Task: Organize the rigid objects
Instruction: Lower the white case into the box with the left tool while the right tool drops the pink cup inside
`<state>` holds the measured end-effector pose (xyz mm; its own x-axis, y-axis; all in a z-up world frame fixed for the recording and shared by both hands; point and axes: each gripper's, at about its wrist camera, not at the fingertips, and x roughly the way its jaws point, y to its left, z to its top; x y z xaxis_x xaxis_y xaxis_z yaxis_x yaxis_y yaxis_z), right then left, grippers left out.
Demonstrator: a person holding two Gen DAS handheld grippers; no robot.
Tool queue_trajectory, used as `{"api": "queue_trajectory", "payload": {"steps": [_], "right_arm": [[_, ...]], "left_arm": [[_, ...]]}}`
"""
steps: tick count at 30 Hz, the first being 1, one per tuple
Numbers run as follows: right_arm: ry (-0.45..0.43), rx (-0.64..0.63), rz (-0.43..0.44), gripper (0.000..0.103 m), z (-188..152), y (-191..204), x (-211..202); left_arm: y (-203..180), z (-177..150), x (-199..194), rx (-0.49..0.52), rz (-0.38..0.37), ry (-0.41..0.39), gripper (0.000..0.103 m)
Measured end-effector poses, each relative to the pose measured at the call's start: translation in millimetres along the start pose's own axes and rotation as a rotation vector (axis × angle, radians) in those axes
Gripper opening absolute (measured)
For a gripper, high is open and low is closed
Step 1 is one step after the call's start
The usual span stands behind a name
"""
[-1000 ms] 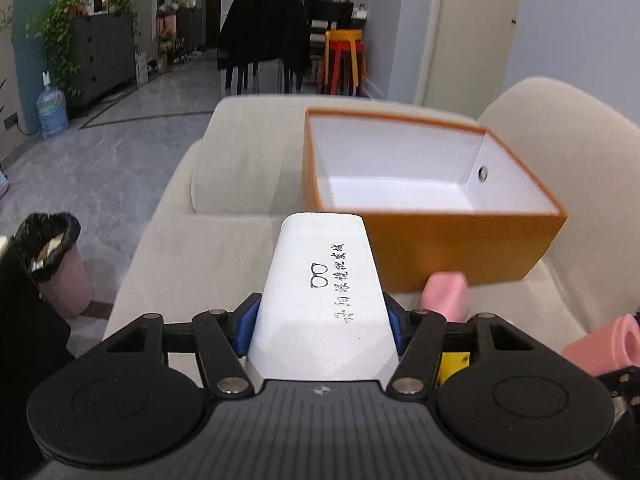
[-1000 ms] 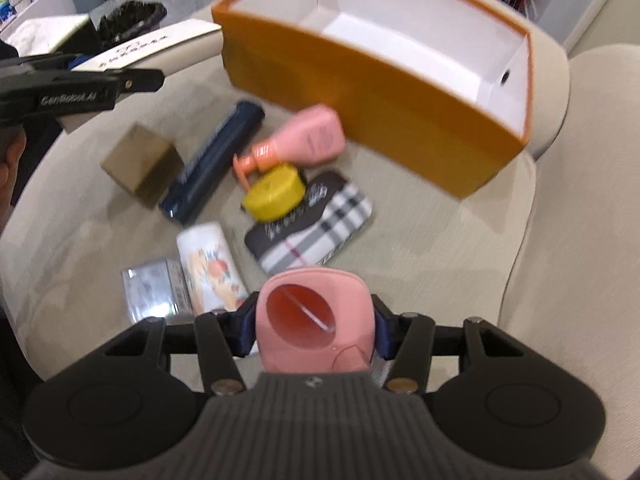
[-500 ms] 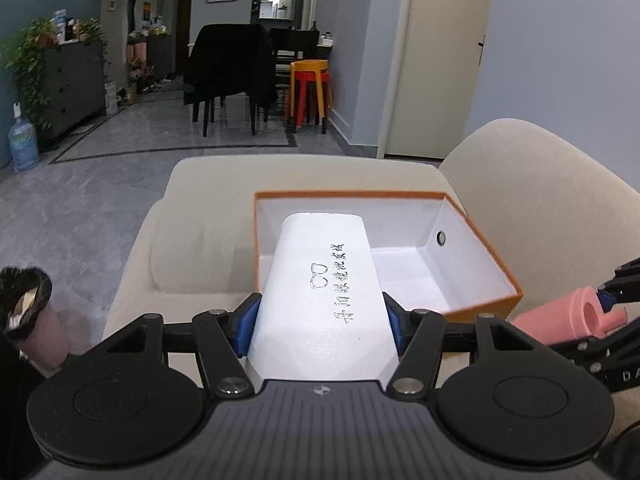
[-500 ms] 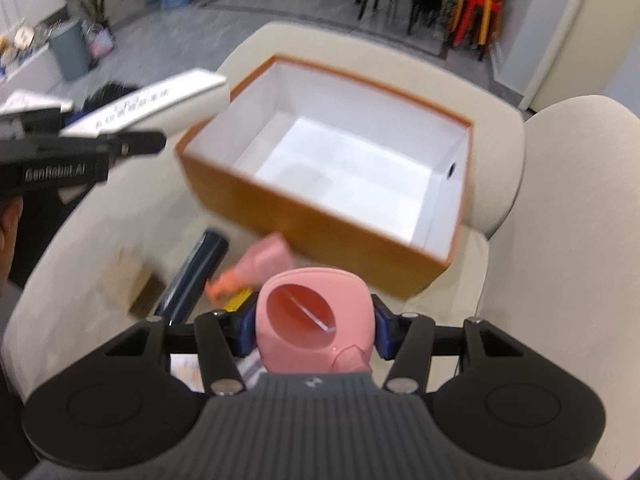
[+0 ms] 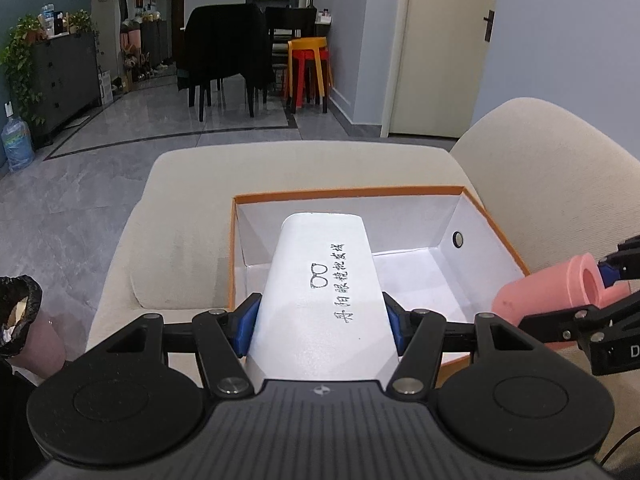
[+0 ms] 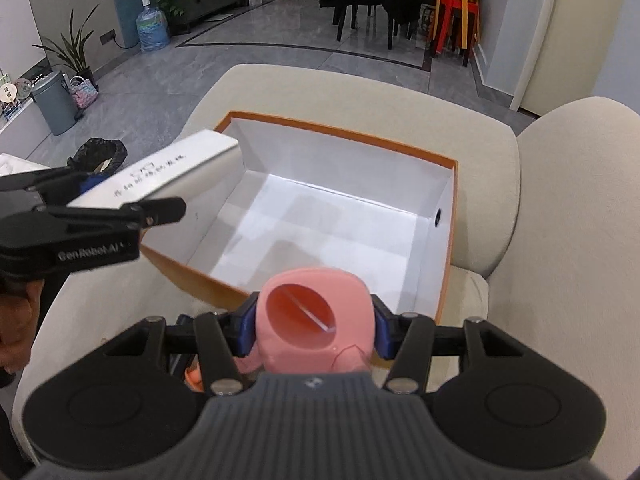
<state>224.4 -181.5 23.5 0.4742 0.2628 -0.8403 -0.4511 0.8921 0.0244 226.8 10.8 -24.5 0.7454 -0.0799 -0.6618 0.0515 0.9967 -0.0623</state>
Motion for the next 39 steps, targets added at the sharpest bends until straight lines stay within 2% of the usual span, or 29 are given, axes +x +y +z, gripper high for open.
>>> {"api": "queue_trajectory", "payload": {"steps": [16,20,25,29,34,39], "right_arm": [[0.046,0.006,-0.011,0.054,35,-10,68],[0.093,0.016,0.008,0.054,36,-15,90],[0.145,0.025,0.035,0.054,32,-17,113],[0.165,0.036,0.049,0.054,30,-19,126],[0.173,0.041,0.055,0.054,32,-20,135],[0.182,0.042,0.056,0.054,34,-21,141]], "left_arm": [[-10,0,53,0.028,0.036,0.096,0.069],[-11,-5,67,0.042,0.035,0.142,0.069],[-8,-9,75,0.024,0.038,0.157,0.069],[-12,-7,82,0.065,0.062,0.16,0.069],[-14,-2,88,0.05,0.089,0.144,0.069],[-24,-2,95,0.089,0.169,0.152,0.069]]}}
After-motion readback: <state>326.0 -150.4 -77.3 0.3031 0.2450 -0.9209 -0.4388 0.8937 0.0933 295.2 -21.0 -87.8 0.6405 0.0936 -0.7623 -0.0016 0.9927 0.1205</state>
